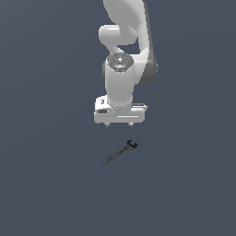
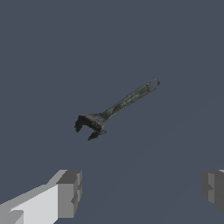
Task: Pick up the object and move it to a goal position.
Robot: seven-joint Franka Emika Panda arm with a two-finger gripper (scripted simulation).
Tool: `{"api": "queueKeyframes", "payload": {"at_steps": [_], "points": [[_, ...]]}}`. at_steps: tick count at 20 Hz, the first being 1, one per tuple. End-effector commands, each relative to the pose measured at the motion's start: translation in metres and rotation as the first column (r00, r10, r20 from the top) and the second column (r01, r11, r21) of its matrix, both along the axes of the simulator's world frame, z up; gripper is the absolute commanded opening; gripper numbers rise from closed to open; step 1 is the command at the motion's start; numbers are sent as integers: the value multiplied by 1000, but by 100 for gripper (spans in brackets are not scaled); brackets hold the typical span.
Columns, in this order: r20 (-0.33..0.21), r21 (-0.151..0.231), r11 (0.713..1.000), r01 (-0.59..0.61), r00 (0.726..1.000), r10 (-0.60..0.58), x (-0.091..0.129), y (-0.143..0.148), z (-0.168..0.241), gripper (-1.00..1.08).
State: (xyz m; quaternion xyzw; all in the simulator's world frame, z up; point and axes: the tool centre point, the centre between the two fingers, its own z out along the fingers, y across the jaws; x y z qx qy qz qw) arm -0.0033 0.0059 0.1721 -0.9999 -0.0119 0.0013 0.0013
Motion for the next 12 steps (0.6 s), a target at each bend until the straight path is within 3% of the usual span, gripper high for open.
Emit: {"api": "queueKeyframes", "payload": {"at_steps": [1, 12], "points": [[0, 0, 1000, 0, 1000, 0, 0, 0, 0, 100], [-51, 14, 1000, -14, 999, 15, -15, 22, -8, 100]]}}
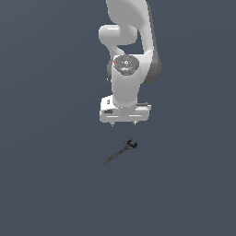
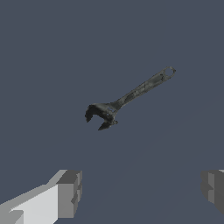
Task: Pick up the object and move it to a goal position.
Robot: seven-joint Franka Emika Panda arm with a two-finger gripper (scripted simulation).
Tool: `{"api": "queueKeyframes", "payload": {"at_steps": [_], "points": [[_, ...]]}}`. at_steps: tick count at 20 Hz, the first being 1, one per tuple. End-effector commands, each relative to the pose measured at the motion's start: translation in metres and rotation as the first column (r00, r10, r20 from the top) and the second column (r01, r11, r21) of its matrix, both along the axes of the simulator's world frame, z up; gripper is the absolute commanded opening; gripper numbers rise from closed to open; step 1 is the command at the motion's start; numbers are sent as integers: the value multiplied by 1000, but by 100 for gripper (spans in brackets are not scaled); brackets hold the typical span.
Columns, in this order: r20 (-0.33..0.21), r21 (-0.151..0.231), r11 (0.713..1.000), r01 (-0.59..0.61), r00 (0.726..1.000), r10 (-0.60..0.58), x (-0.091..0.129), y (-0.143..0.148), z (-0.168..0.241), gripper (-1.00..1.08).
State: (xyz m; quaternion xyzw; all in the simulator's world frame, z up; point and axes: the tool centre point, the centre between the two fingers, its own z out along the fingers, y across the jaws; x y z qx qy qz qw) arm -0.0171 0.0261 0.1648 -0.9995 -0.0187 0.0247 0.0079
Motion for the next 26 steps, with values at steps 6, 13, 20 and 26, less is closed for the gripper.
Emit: {"api": "queueKeyframes", "payload": {"at_steps": [6, 13, 20, 26], "points": [[-2, 0, 1000, 19, 1000, -19, 1, 0, -2, 100], [0, 0, 995, 104, 995, -104, 6, -1, -10, 100], [2, -2, 967, 256, 967, -256, 16, -2, -24, 100], [6, -6, 909, 417, 909, -417, 27, -4, -40, 100]]}}
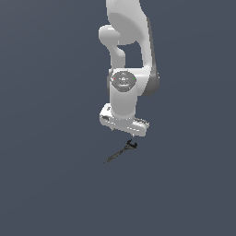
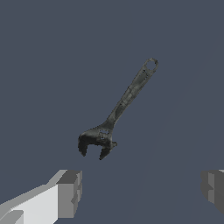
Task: Pick up the object and move it to a goal position.
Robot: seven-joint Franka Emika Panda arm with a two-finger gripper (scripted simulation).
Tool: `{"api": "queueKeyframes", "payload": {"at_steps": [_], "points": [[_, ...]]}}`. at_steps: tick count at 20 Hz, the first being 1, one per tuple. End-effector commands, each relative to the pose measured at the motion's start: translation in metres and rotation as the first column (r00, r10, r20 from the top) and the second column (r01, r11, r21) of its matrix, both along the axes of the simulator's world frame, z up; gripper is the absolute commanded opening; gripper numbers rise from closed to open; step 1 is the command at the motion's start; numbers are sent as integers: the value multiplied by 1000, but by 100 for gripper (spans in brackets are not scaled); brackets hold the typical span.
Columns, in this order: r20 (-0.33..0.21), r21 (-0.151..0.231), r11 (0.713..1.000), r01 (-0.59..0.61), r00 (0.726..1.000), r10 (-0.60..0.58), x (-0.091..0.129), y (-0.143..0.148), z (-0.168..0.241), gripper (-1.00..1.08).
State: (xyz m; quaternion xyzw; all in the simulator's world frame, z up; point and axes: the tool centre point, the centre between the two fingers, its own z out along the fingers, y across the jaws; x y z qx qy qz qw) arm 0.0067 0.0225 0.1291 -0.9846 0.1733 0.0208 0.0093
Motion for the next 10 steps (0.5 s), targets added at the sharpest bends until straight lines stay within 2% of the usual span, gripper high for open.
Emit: {"api": "queueKeyframes", "payload": {"at_steps": [1, 5, 10], "points": [[1, -3, 997, 73, 997, -73, 4, -1, -7, 100], [4, -7, 982, 186, 983, -186, 11, -3, -18, 100], [10, -13, 946, 323, 946, -323, 19, -5, -32, 100]]}}
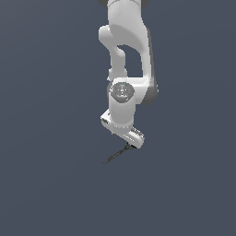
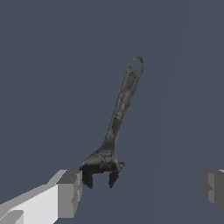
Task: Pick up the object and move it to a goal position.
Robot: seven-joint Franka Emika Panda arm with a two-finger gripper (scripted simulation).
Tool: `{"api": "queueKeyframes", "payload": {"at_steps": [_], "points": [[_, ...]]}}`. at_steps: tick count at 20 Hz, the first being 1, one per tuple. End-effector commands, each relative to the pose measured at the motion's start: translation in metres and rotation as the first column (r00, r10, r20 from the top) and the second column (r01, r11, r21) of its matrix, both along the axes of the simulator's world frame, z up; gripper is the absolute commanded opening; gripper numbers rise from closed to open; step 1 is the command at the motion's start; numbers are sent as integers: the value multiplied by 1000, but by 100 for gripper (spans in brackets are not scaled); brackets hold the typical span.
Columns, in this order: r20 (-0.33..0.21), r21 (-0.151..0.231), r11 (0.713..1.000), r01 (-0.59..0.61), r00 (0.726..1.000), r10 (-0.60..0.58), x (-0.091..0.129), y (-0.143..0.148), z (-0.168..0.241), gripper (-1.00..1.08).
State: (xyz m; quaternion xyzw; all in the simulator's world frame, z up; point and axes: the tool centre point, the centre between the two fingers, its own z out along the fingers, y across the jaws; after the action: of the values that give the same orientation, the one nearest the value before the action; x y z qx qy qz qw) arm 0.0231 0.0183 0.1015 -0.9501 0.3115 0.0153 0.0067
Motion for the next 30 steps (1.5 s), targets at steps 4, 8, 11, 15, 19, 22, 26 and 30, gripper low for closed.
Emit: {"api": "queueKeyframes", "payload": {"at_steps": [4, 8, 11, 15, 19, 22, 26, 30], "points": [[6, -8, 988, 157, 988, -157, 8, -3, -15, 100], [11, -14, 966, 257, 966, -257, 14, -5, -26, 100], [15, -17, 949, 316, 949, -316, 17, -6, -32, 100], [20, -20, 927, 374, 927, -374, 20, -7, -38, 100], [23, -22, 912, 411, 912, -410, 22, -8, -42, 100], [25, -22, 905, 424, 906, -423, 22, -8, -44, 100], [24, -22, 906, 422, 906, -422, 22, -8, -44, 100], [24, -22, 906, 423, 906, -422, 22, -8, -52, 100]]}}
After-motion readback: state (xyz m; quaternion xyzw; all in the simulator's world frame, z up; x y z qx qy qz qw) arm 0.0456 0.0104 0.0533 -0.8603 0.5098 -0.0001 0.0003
